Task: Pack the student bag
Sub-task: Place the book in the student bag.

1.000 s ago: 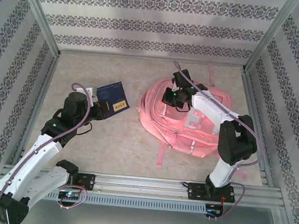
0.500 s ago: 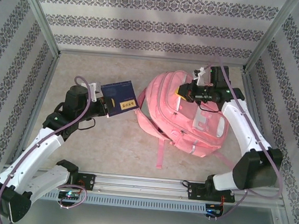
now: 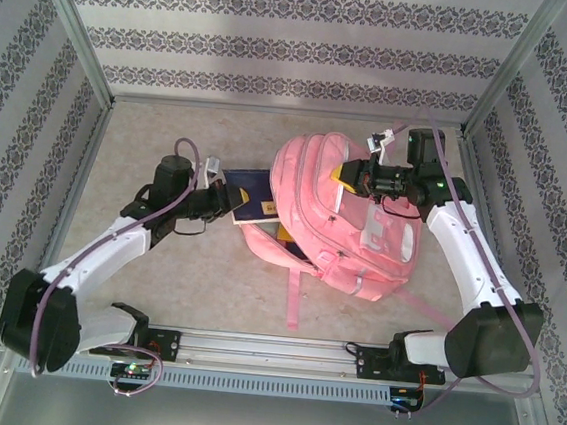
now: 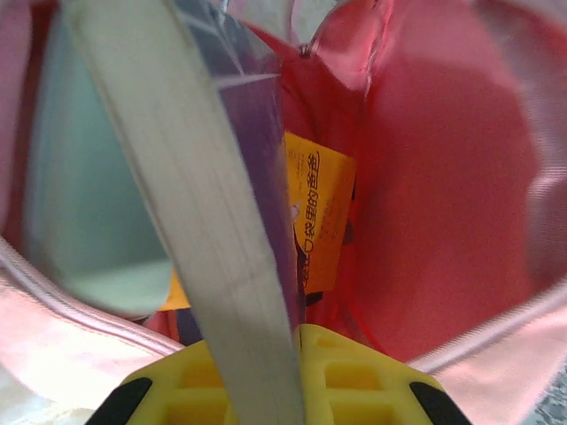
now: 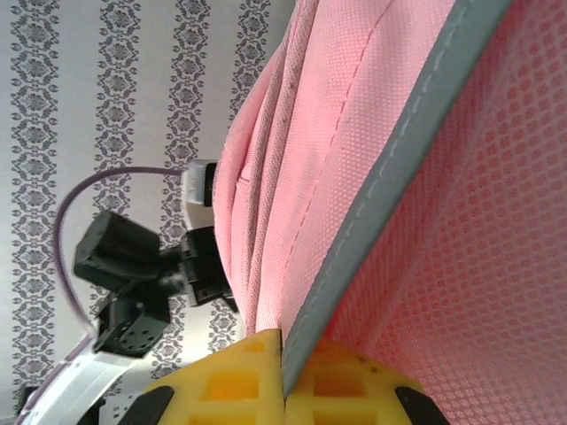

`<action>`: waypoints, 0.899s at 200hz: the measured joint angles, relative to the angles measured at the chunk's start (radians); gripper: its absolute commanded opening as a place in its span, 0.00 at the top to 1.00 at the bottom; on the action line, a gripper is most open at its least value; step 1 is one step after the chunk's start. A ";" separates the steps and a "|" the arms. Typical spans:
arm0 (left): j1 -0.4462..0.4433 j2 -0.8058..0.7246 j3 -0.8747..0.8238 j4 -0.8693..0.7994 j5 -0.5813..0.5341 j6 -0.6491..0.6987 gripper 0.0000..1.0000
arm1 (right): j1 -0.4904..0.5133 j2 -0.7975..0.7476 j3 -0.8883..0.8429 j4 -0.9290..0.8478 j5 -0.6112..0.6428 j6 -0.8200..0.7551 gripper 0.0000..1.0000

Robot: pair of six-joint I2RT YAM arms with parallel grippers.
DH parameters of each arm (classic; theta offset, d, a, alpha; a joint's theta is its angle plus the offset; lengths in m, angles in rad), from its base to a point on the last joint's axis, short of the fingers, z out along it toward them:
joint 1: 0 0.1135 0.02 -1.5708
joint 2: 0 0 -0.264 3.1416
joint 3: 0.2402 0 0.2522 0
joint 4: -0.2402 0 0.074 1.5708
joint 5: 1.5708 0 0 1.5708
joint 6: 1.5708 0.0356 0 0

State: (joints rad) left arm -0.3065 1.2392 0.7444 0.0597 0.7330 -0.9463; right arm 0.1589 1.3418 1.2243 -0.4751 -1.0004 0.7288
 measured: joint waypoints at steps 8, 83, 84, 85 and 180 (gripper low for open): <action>0.000 0.019 -0.006 0.020 0.016 -0.008 1.00 | 0.000 0.000 0.000 0.003 -0.004 0.005 1.00; -0.128 0.299 0.093 0.172 0.082 -0.034 1.00 | 0.001 0.013 0.000 0.036 -0.034 0.033 1.00; -0.132 0.306 0.098 0.174 0.082 -0.034 1.00 | 0.001 0.014 0.000 0.037 -0.035 0.033 1.00; -0.134 0.309 0.100 0.174 0.082 -0.034 1.00 | 0.001 0.014 0.000 0.037 -0.035 0.033 1.00; -0.254 0.581 0.284 0.273 0.062 -0.071 0.36 | 0.014 0.063 -0.001 0.060 -0.011 0.021 1.00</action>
State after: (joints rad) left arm -0.5606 1.8202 1.0283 0.3328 0.7952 -1.0176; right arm 0.1726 1.4052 1.2236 -0.4152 -1.0119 0.7494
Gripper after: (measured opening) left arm 0.627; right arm 0.059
